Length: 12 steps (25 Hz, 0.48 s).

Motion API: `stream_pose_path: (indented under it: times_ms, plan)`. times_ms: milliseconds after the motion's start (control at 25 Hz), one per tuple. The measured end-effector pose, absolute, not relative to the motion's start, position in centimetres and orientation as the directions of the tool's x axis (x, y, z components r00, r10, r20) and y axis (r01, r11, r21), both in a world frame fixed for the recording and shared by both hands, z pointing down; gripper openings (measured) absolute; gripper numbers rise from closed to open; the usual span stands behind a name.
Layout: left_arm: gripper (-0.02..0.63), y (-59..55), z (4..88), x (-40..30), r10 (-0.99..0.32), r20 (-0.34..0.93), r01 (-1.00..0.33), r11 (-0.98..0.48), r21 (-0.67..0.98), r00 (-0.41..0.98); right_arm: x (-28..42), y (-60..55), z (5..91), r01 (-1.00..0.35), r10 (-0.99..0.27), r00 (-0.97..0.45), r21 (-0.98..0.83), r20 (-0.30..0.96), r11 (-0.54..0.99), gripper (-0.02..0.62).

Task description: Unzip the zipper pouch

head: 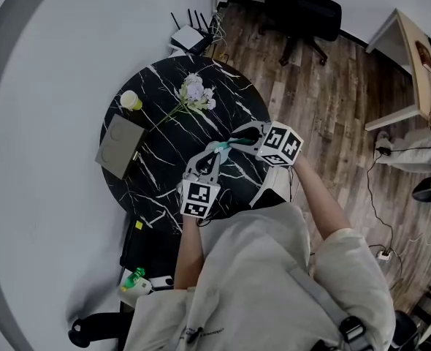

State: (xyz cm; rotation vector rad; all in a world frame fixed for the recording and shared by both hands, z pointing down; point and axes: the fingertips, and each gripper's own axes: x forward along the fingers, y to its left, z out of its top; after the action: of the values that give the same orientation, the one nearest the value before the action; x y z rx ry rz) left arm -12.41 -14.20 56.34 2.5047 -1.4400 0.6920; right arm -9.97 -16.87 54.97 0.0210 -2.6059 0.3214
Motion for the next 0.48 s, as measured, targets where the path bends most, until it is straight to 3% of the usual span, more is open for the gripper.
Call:
stream_pose_path:
  times_ms: [480]
  plan:
    - [0.026, -14.6, 55.8, -14.4, -0.828, 0.491, -0.837, -0.455, -0.304, 0.272, -13.5, -14.3, 53.0, -0.251, -0.122, -0.944, -0.426, 0.307, 0.869, 0.108]
